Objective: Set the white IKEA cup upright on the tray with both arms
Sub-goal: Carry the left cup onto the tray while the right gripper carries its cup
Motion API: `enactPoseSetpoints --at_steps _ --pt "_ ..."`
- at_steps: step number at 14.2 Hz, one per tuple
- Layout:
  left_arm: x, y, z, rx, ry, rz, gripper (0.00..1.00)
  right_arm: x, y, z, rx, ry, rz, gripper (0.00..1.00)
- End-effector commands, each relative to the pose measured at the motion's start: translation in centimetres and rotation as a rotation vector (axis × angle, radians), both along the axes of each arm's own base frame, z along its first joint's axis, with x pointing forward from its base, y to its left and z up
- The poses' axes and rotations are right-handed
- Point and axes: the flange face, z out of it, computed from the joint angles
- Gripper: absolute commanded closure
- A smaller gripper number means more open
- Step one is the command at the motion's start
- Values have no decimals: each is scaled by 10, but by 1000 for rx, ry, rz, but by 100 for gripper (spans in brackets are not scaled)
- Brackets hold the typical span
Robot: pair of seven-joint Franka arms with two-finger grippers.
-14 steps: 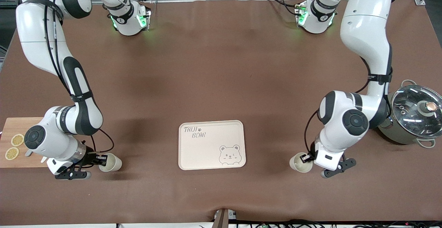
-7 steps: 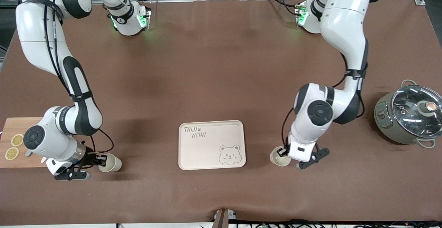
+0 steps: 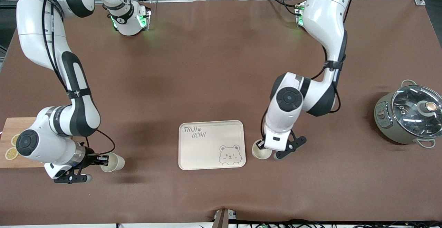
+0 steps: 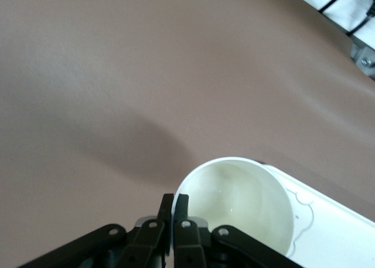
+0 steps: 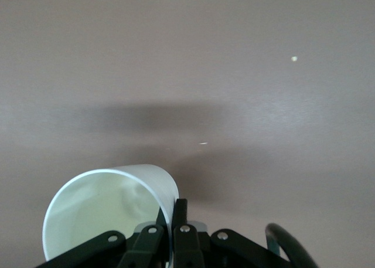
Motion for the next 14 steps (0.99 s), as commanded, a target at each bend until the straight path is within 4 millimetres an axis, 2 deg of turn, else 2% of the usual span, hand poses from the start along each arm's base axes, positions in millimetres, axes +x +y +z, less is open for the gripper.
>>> enactPoseSetpoints --at_steps 1,7,9,11,14 --pt "-10 -20 3 21 -10 27 100 -2 33 12 11 12 -53 100" --pt "-35 -62 -11 10 -1 50 100 -12 97 12 21 55 -178 100" --pt "-41 -80 -20 8 -3 58 100 -18 129 18 24 54 -214 100" --pt "-48 -90 -32 14 5 55 100 -27 169 23 22 56 -247 100" --pt "-58 -102 -49 21 16 52 100 -36 200 24 29 65 -298 100"
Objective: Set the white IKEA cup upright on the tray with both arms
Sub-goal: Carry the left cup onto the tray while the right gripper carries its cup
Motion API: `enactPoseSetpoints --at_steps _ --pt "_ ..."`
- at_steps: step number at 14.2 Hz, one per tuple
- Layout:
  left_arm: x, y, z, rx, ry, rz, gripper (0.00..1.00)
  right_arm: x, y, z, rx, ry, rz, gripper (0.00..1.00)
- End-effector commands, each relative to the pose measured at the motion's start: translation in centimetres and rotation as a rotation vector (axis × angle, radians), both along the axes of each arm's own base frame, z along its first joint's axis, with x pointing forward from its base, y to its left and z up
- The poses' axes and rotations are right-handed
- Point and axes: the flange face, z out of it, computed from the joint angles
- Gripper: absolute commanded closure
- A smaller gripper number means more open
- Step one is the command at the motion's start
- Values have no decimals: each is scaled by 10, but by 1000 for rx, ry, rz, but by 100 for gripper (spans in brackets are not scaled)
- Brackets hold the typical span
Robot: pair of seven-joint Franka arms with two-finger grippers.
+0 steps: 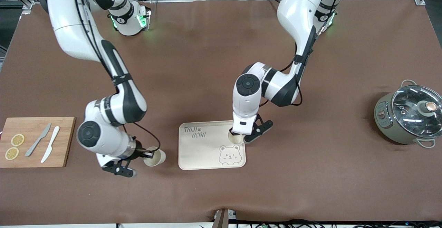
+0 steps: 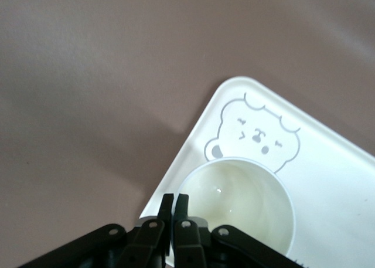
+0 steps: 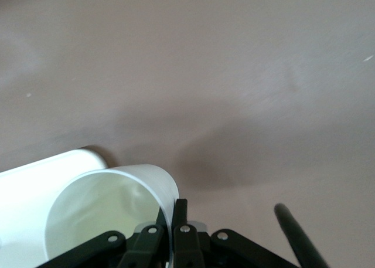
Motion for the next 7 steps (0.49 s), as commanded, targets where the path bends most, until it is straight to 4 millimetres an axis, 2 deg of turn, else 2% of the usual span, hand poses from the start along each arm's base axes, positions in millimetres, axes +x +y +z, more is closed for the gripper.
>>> enactPoseSetpoints --at_steps 1,3,7 --pt "-1 -10 -9 13 -13 6 100 -7 21 9 -2 6 -64 100" --pt "-3 -12 -16 17 -8 6 100 -14 43 8 -9 2 -76 100" --pt "-2 -13 -30 9 -24 -2 100 -23 71 5 -41 -23 -86 100"
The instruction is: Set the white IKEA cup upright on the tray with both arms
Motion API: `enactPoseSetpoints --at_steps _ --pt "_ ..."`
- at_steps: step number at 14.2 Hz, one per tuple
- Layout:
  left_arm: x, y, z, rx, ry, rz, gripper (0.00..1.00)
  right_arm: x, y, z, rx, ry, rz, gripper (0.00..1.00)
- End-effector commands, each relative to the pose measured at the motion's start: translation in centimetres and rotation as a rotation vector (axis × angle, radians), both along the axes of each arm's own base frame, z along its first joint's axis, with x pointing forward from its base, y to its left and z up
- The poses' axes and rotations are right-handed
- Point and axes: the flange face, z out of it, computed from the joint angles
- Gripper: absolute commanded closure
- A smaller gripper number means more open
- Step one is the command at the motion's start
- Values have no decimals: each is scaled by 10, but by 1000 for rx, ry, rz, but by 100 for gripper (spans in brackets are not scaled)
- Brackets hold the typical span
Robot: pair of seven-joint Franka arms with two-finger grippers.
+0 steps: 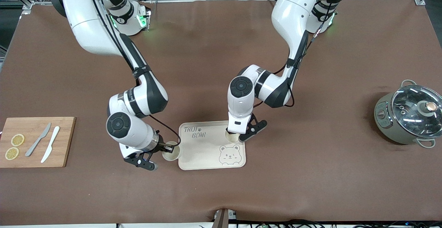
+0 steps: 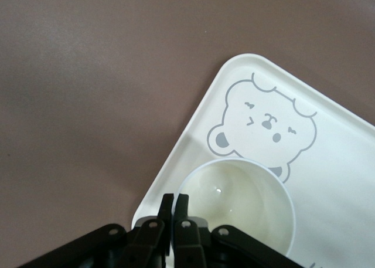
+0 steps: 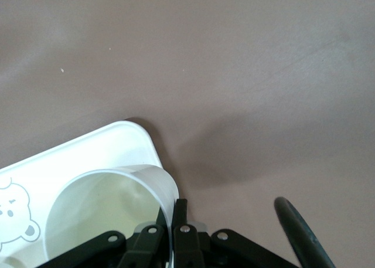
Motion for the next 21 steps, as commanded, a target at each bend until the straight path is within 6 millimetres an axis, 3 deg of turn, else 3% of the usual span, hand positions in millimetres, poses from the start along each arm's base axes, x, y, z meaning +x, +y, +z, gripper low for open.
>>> enactPoseSetpoints --at_steps 1,2,3,4,6,7,15,21 --pt "2 -6 -2 -5 -28 7 94 -5 19 4 -23 -33 -30 100" --pt "3 -6 -1 -4 -29 -2 78 -7 23 1 -22 -34 -44 100" --pt "3 -5 -1 -3 -29 -6 54 -7 25 0 -18 -38 -57 100" --pt "3 -5 1 -3 -30 -7 43 -10 30 -5 -19 -34 -57 100" --pt "4 -5 7 -9 -35 -5 7 -12 40 -10 -9 -52 -68 100" --pt "4 -4 10 -10 -40 -5 0 -14 44 -14 -6 -58 -64 100" --pt "28 25 85 -73 -95 32 0 -24 53 -41 1 -76 -69 100" --pt "44 74 131 -46 -55 -8 0 -28 57 -55 3 -90 -60 100"
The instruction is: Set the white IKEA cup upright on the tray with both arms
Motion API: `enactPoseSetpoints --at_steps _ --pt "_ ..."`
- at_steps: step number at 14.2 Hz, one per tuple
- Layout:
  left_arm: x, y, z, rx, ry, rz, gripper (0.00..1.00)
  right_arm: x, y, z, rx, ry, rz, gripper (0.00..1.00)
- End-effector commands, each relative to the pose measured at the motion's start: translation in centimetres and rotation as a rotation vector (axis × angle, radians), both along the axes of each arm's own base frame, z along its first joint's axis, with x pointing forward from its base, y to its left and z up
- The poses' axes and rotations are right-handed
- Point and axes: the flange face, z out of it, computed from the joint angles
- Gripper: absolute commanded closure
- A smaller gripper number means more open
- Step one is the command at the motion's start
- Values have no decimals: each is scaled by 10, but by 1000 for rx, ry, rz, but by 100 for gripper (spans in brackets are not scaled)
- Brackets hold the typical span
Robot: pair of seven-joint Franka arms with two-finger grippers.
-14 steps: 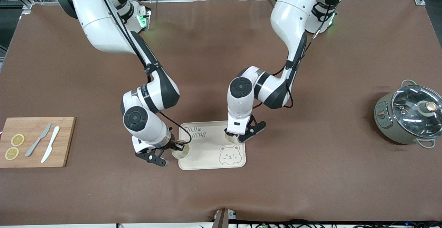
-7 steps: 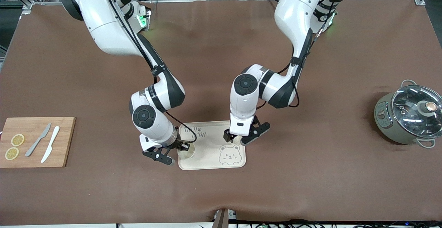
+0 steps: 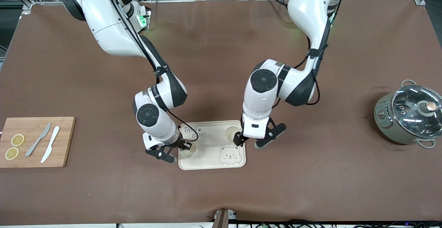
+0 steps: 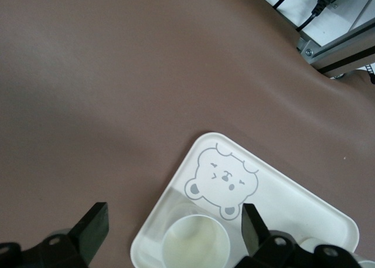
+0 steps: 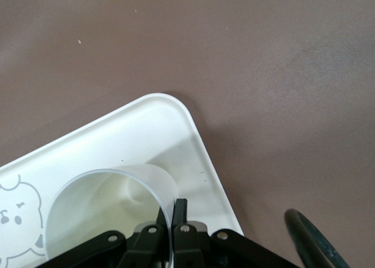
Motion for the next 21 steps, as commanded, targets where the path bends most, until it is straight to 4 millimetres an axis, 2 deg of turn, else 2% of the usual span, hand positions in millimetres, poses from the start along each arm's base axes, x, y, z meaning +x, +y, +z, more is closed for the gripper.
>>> enactPoseSetpoints --at_steps 1,6,7,8,9,10,13,16,18,21 --pt "3 30 25 16 35 -38 0 -3 4 -5 -13 -15 -11 100" --pt "10 79 47 43 67 -104 0 -5 9 -10 -10 -18 -16 100" --pt "10 91 54 45 66 -125 0 -5 9 -10 -8 -17 -19 88" --pt "9 104 59 48 71 -148 0 -4 8 -10 -7 -14 -34 43" --pt "7 117 63 53 77 -172 0 -4 7 -10 -6 -13 -43 18" --pt "4 128 67 56 82 -198 0 -3 6 -10 -4 -12 -46 0" --pt "0 162 78 63 90 -250 0 1 0 -3 -6 -19 -39 0" --pt "-3 203 92 77 125 -315 0 1 -1 11 -9 -16 -35 0" --pt "-3 230 106 83 144 -355 0 -3 -3 38 -32 24 -22 0" --pt "-5 262 118 89 171 -413 0 -16 -9 118 -53 70 -4 0"
